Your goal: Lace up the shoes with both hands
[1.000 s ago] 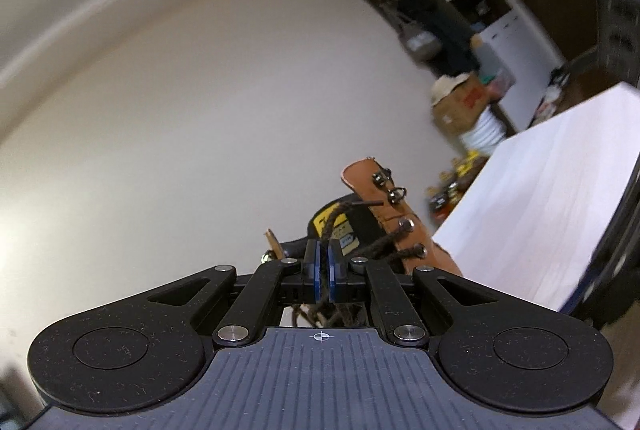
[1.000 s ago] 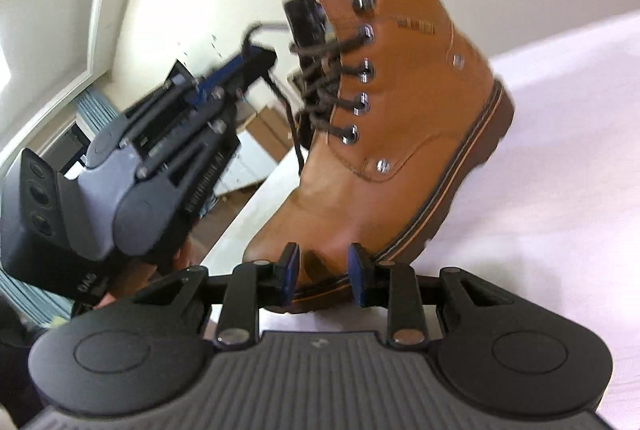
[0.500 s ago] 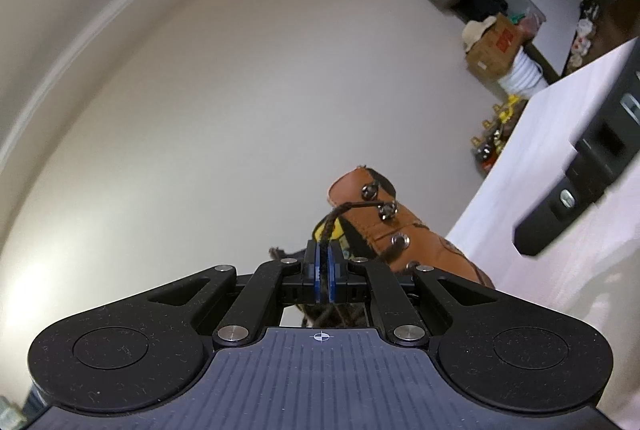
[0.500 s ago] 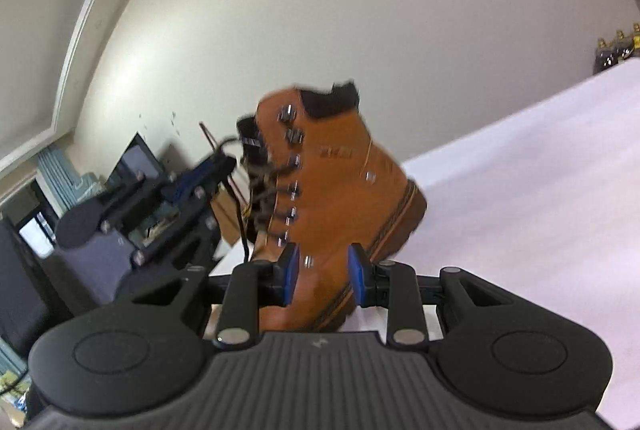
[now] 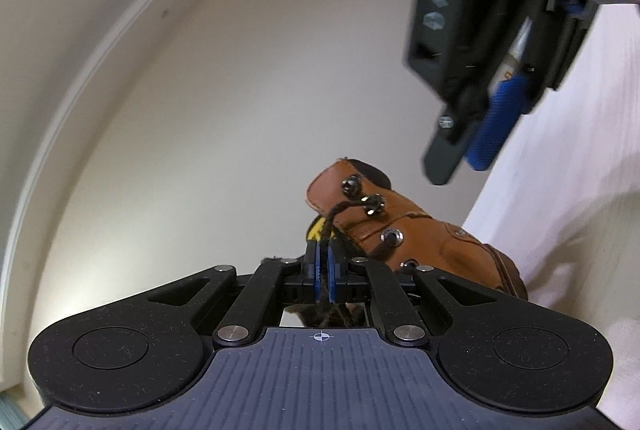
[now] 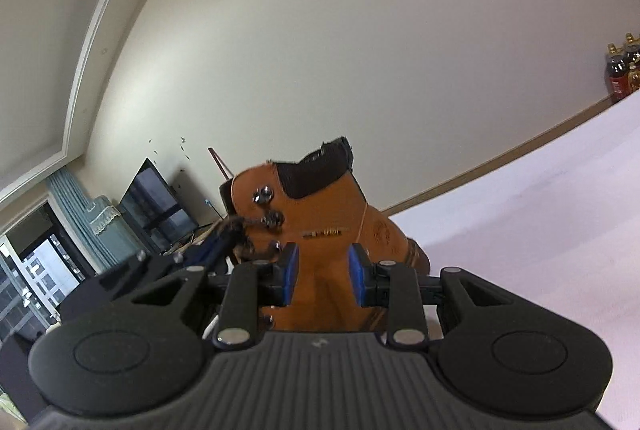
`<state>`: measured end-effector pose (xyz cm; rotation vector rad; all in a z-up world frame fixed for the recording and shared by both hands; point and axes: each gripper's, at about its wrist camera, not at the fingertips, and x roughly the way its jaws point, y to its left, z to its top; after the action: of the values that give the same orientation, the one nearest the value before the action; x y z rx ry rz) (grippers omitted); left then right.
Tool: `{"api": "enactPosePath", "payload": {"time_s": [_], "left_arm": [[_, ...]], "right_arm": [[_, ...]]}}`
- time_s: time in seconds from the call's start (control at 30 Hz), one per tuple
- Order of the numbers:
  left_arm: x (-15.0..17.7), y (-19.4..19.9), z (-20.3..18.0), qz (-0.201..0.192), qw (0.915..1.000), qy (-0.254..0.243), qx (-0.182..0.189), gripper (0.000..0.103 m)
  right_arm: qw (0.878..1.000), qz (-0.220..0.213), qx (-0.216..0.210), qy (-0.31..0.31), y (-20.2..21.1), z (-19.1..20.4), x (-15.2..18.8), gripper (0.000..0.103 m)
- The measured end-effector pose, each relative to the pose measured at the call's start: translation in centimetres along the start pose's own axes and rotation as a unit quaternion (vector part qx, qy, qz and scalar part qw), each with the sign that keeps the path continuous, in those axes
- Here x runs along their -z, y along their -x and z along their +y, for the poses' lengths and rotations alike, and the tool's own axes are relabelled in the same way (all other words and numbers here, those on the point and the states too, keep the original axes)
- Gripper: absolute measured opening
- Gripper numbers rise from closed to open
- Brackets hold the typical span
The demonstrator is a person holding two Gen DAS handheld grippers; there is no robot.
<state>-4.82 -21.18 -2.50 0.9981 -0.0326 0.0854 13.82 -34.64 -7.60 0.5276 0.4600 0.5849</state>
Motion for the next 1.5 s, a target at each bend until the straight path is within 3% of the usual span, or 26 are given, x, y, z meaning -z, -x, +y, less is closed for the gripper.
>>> {"api": "enactPosePath", "payload": {"time_s": [0.3,0.8,0.97,1.03,1.1,1.17,1.2,1.3,1.5], "left_arm": [[-0.6,-0.1,-1.6,-0.002,0.9999,-0.016,0.007,0.005],[-1.4,-1.0,-2.5,0.004,0.9989,-0.038,0.026,0.005],[-1.7,-2.4,-2.2,0.03,0.9971,-0.055,0.042,0.005],[-1.8,-2.7,-2.0,0.033,0.9966,-0.057,0.049,0.005],[-1.7,-3.0,-1.8,0.035,0.9963,-0.056,0.054,0.005],[-1.7,-3.4,-1.5,0.039,0.9959,-0.053,0.062,0.005],[-1.2,-3.4,-0.8,0.041,0.9957,-0.047,0.069,0.005],[-0.5,-3.6,0.9,0.045,0.9946,-0.031,0.088,0.006],[0.4,-4.3,1.8,0.035,0.9941,-0.026,0.099,0.006]], "right_arm": [[1.0,-0.018,-0.012,0.006,-1.0,0.1,-0.8,0.031],[0.997,0.009,-0.054,0.054,-1.7,1.4,-0.6,0.031],[0.988,0.017,-0.024,0.15,-1.1,2.6,-0.4,0.031],[0.974,0.024,-0.003,0.226,-1.0,3.6,-0.2,0.031],[0.95,0.032,0.014,0.309,-1.1,4.9,0.3,0.03],[0.916,0.039,0.034,0.397,-1.5,6.3,1.2,0.029],[0.906,0.04,0.038,0.419,-1.7,6.7,1.4,0.029],[0.843,0.05,0.06,0.532,-2.5,8.3,2.7,0.027],[0.787,0.053,0.069,0.611,-2.6,9.8,3.3,0.022]]}}
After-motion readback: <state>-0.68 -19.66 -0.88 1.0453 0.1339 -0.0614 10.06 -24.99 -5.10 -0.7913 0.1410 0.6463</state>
